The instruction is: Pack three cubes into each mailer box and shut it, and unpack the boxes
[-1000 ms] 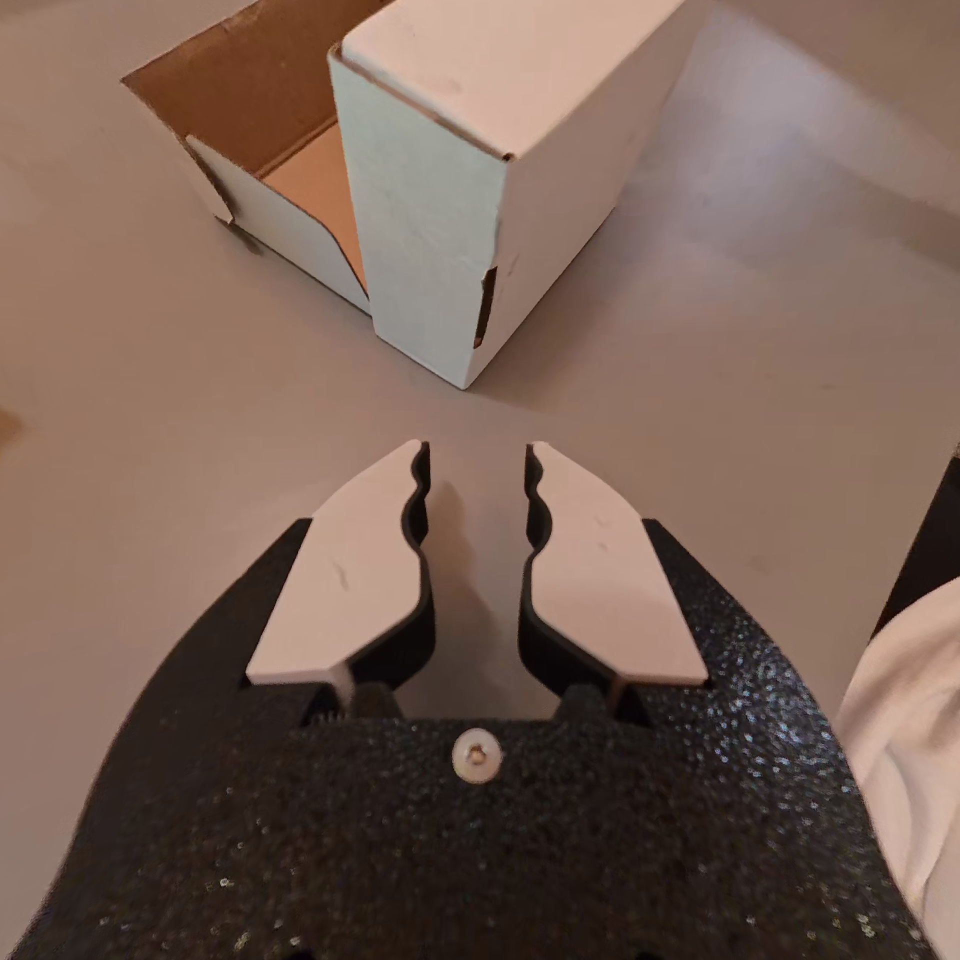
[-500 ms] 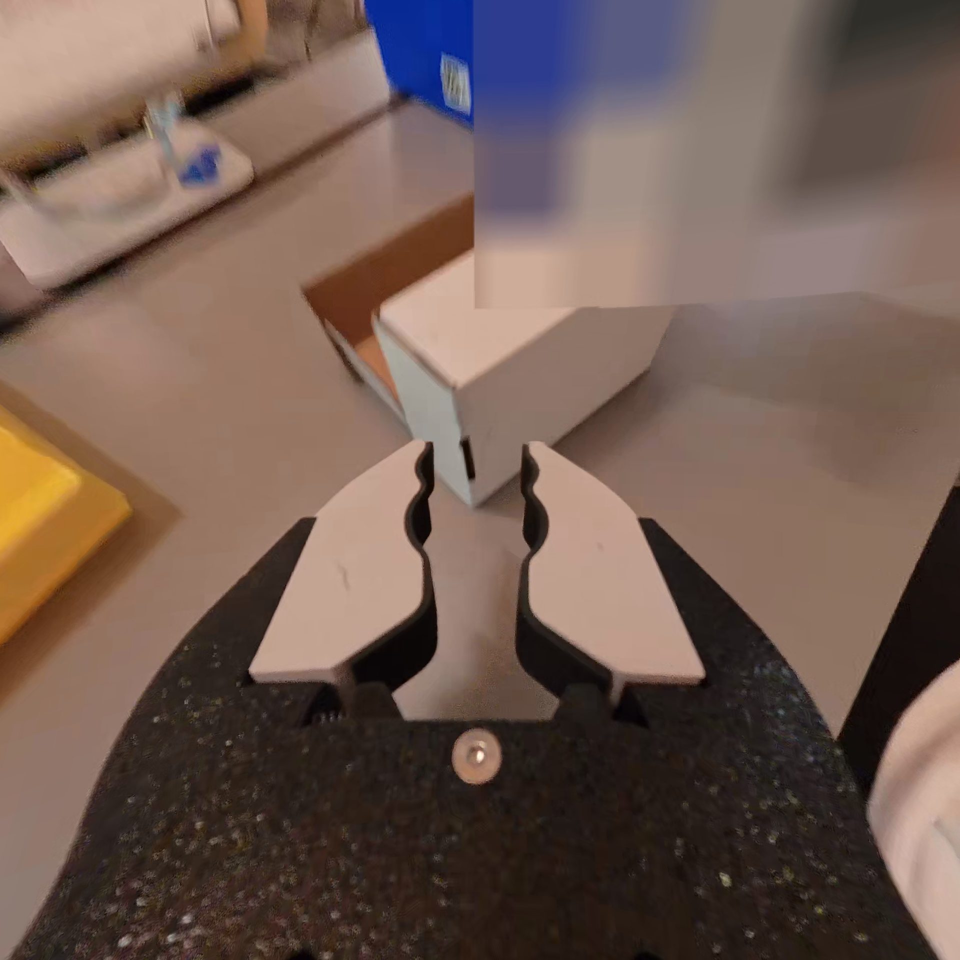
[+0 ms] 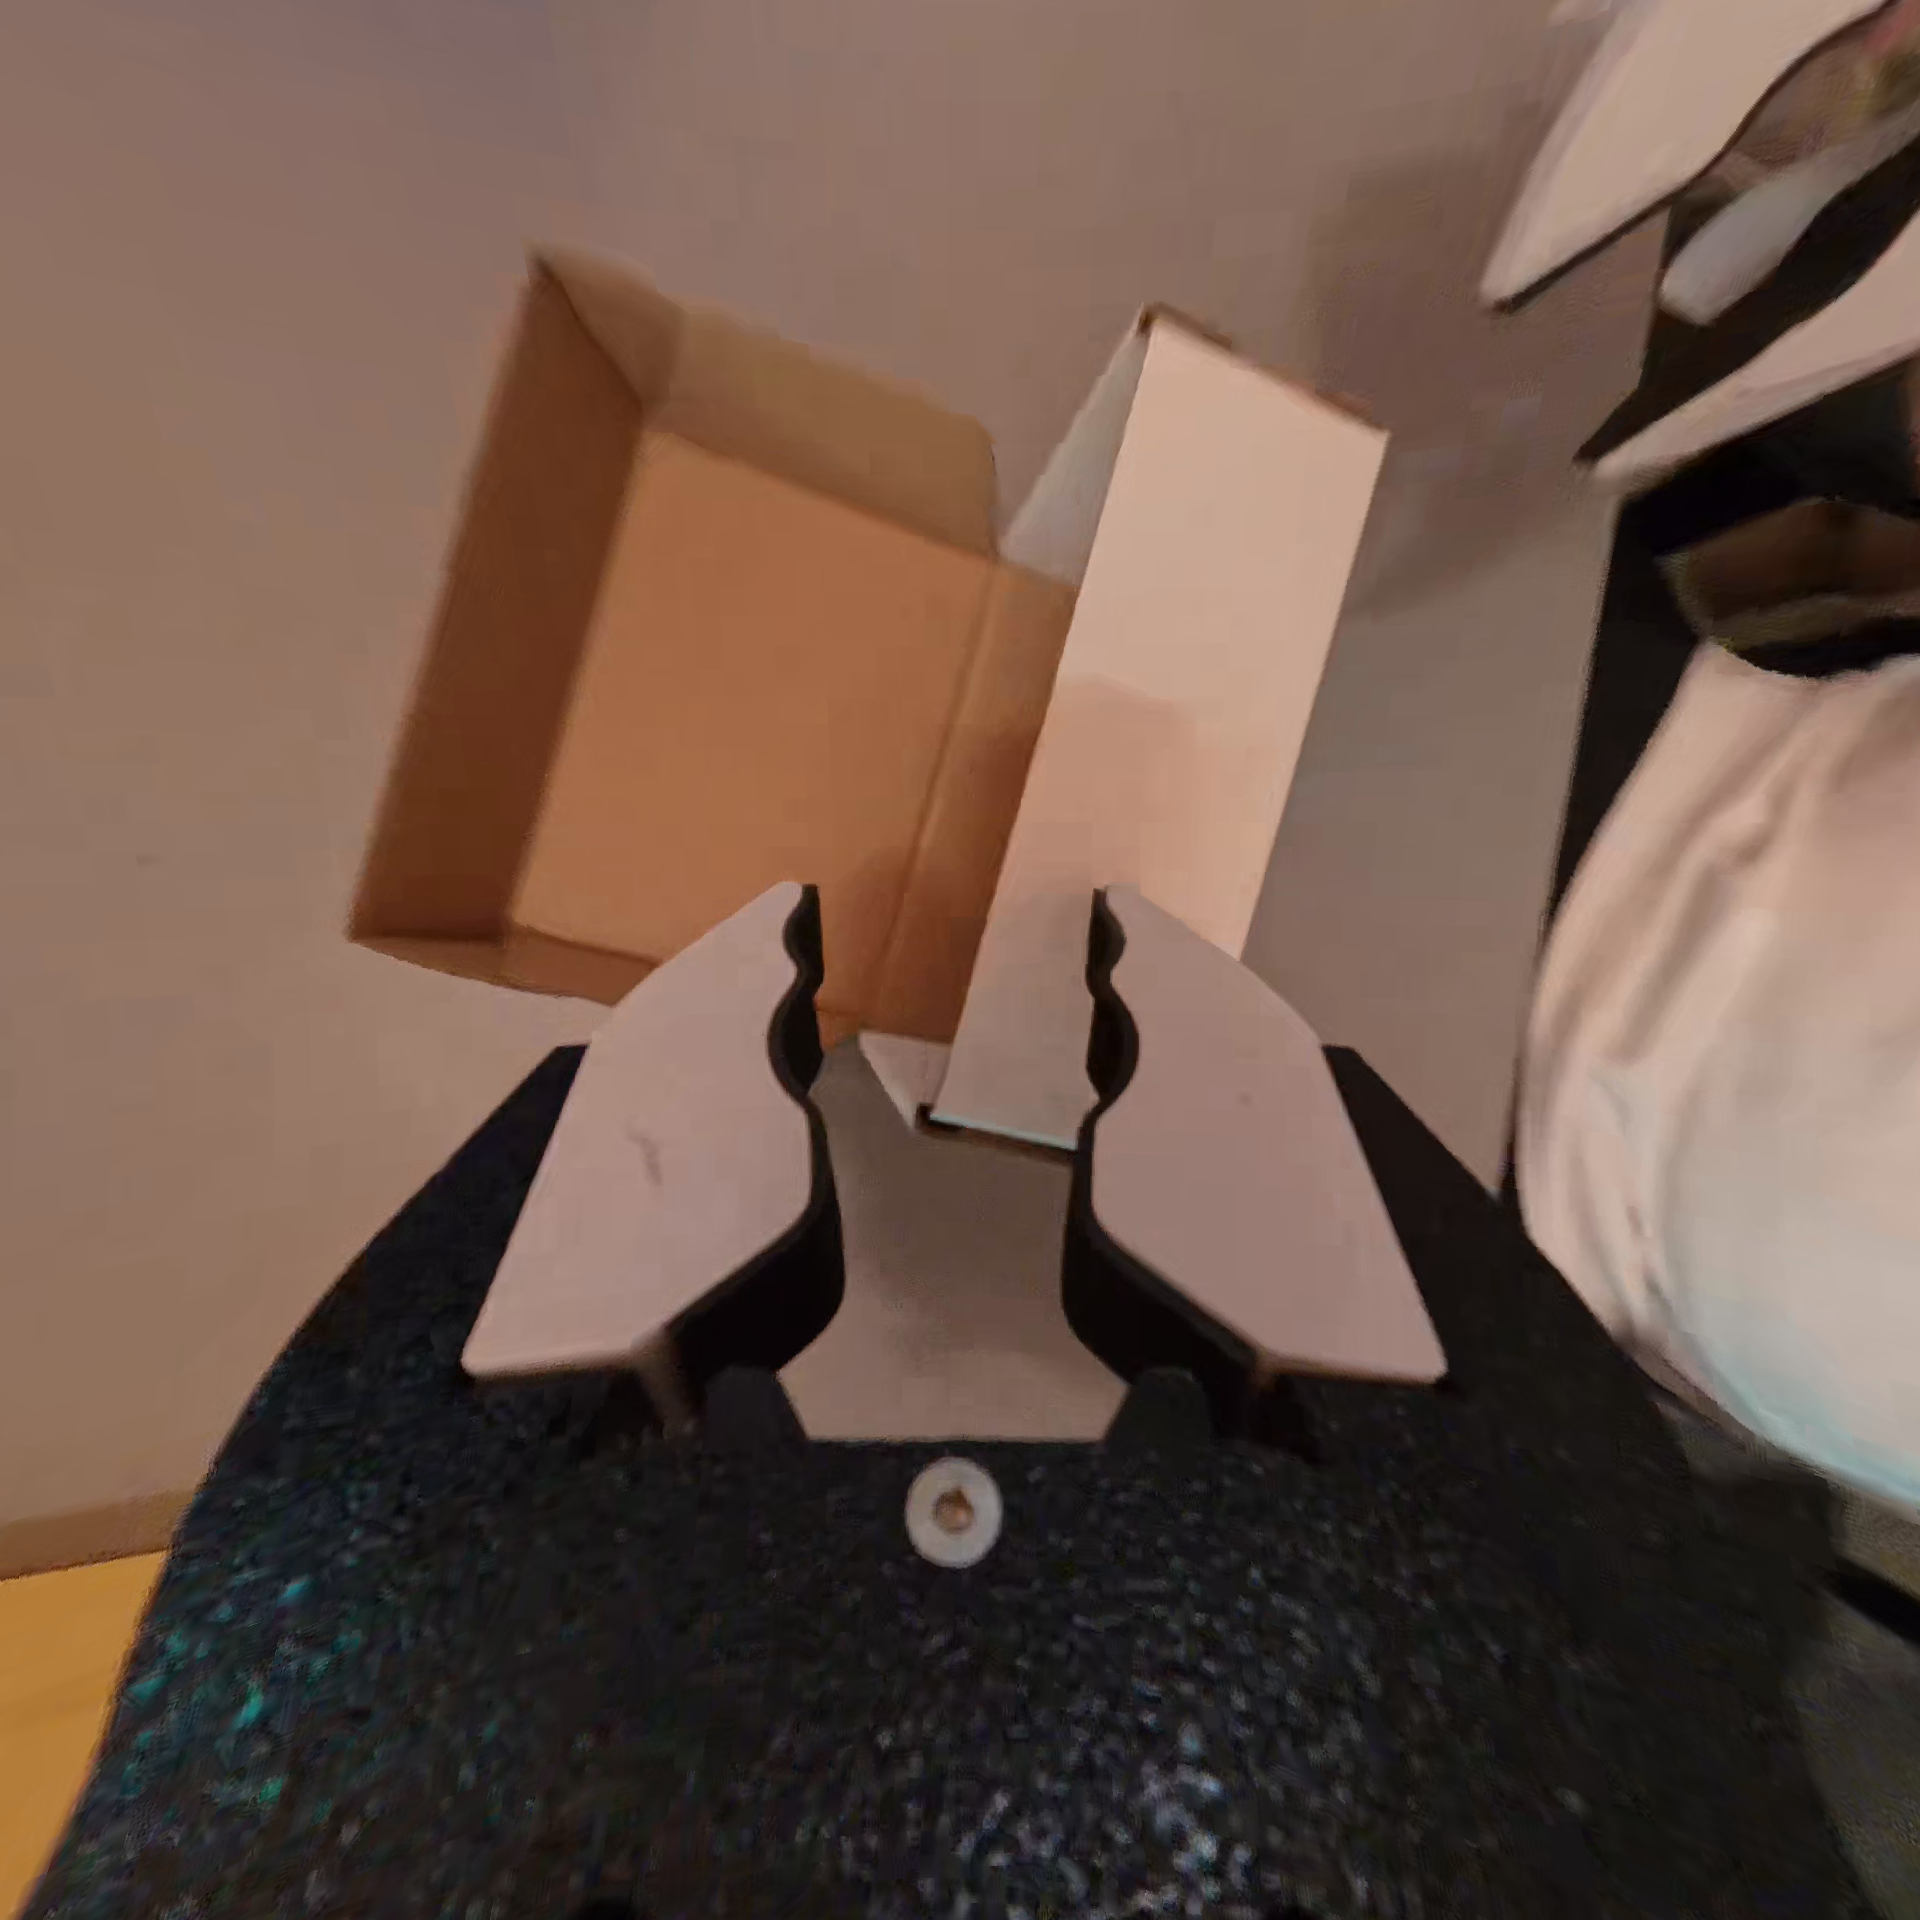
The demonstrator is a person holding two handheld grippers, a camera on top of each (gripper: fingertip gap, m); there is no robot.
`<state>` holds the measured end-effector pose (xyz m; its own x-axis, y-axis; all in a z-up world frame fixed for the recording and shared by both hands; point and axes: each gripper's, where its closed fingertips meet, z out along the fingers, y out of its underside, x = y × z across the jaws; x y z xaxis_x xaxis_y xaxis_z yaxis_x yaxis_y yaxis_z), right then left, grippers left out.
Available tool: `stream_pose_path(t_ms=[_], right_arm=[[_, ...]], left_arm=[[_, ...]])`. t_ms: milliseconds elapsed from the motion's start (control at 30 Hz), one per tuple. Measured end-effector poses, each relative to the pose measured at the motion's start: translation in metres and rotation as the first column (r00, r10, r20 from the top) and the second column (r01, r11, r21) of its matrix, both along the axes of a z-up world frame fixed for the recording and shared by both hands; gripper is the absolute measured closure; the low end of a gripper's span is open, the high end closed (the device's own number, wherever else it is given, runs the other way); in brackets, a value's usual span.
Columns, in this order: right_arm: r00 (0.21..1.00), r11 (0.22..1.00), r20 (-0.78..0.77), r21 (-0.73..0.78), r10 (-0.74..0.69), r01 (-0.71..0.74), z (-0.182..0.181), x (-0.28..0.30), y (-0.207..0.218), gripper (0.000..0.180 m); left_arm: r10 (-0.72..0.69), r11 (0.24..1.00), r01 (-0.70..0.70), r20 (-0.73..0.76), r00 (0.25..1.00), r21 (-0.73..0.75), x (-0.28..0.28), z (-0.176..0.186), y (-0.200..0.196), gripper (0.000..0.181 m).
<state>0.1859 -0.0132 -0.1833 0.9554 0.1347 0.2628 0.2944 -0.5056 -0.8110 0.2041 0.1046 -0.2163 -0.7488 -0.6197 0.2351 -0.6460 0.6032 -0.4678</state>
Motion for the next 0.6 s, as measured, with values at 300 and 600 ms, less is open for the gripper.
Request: stream_pose_path(t_ms=[300,600], right_arm=[[0.999,0.999,0.032,-0.041,0.019,-0.018,-0.013,0.022,-0.031,0.147],[0.971,0.957,-0.084,0.173,-0.223,0.234,0.018,0.072,-0.057,0.148]], left_arm=[[-0.207,0.925,0.034,-0.429,0.879,-0.377,-0.022,0.004,-0.02,0.173],[-0.326,0.945,0.324,0.068,0.943,0.037,-0.049,0.013,-0.048,0.176]])
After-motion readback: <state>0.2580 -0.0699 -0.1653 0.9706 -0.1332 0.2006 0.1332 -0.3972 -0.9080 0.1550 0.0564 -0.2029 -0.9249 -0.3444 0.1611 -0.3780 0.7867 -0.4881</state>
